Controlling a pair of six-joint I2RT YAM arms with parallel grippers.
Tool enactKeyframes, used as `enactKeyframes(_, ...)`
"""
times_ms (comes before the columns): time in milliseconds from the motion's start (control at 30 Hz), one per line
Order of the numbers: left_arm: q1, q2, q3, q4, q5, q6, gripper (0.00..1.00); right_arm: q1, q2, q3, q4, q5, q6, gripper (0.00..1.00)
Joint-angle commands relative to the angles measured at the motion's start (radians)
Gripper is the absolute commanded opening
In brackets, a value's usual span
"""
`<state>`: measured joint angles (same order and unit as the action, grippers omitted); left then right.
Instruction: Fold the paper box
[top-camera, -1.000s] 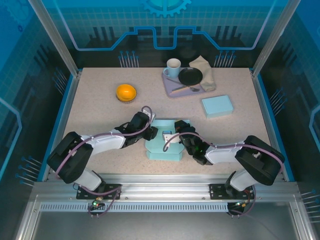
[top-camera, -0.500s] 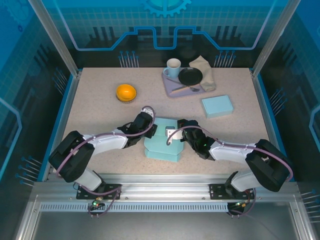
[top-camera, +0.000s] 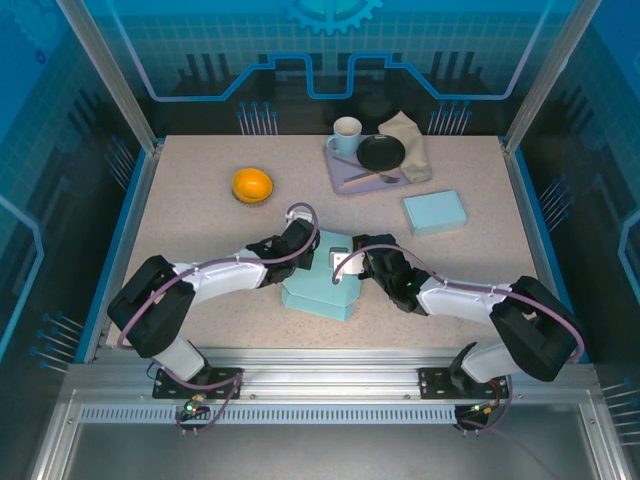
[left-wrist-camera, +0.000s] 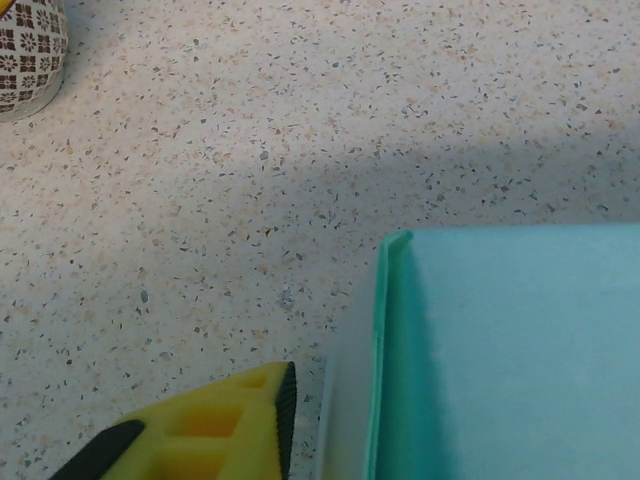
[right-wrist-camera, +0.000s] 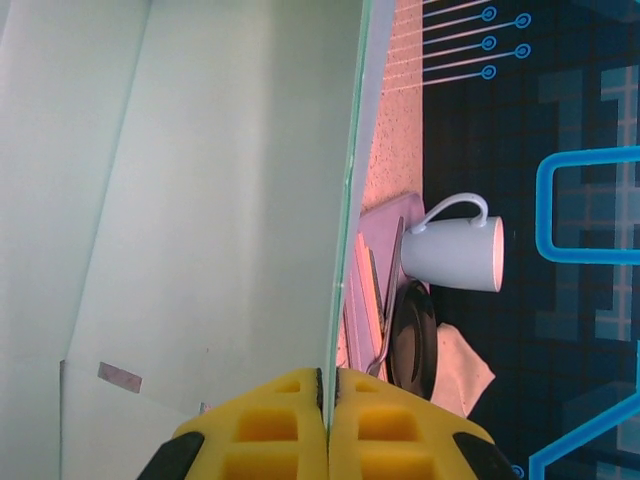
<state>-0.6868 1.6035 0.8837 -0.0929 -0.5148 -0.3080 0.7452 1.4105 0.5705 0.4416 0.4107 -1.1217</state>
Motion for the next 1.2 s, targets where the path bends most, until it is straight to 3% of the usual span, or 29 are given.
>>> enactKeyframes(0, 0.069, 0.038, -0.003, -0.213, -0.305, -0.085, 0.24, -0.041, -0.012, -0.009, -0.080, 0.049, 0.002, 0.00)
enactKeyframes(233, 0.070, 0.059, 0.019, -0.232, -0.300, -0.081, 0.26, -0.044, -0.018, -0.005, -0.093, 0.033, 0.014, 0.00)
enactKeyframes(533, 0.069, -0.126, -0.159, 0.053, 0.027, 0.077, 0.49, -0.045, 0.004, 0.002, -0.098, 0.018, 0.026, 0.00)
enactKeyframes(1000, 0.022, -0.134, -0.198, 0.095, 0.065, 0.101, 0.58, -0.023, 0.020, 0.008, -0.101, 0.023, 0.028, 0.00)
enactKeyframes(1167, 0.009, -0.173, -0.234, 0.167, 0.173, 0.169, 0.60, -0.017, 0.018, 0.011, -0.103, 0.025, 0.025, 0.00)
